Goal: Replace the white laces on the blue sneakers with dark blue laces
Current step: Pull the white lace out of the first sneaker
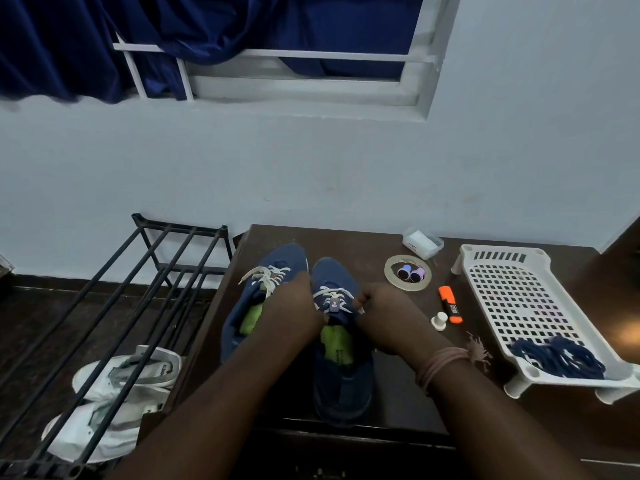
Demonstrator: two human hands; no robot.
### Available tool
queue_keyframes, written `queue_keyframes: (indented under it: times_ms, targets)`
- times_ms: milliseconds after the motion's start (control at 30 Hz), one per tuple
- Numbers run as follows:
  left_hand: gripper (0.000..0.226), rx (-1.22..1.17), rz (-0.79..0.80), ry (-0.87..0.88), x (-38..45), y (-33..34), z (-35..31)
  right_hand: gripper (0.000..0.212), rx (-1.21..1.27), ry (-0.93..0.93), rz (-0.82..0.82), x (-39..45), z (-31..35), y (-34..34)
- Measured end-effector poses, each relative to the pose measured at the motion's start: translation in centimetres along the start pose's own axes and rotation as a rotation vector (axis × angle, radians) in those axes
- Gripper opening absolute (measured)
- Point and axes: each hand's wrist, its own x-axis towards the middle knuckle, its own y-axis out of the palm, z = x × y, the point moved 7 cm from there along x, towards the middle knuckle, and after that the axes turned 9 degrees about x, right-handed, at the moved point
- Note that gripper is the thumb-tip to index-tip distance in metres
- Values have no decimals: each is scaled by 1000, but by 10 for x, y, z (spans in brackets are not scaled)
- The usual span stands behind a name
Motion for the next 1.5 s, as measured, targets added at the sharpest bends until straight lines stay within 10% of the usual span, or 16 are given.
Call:
queue_keyframes:
  times_ms: [300, 467, 667, 933, 1200, 1367, 1500]
  targets:
    - [32, 138, 78, 17, 6, 7, 16, 13, 165, 184, 11, -2, -20, -9]
    - [37, -62, -22, 264, -6, 6, -18, 32, 185, 239, 47, -7, -17, -8]
    - [37, 247, -290, 280, -17, 8, -41, 11, 11, 178, 43, -8, -10, -9]
    - [26, 284, -153, 239, -20, 23, -42, 18, 22, 190, 134, -5, -17, -6]
    - [31, -1087, 123, -54, -5, 11, -14, 12, 8, 240, 151, -6, -17, -5]
    - [28, -139, -21, 200, -1, -13, -20, 32, -110, 260, 223, -7, -14, -1]
    - [42, 180, -191, 433, -11, -12, -43, 19, -43, 218, 152, -7, -13, -5]
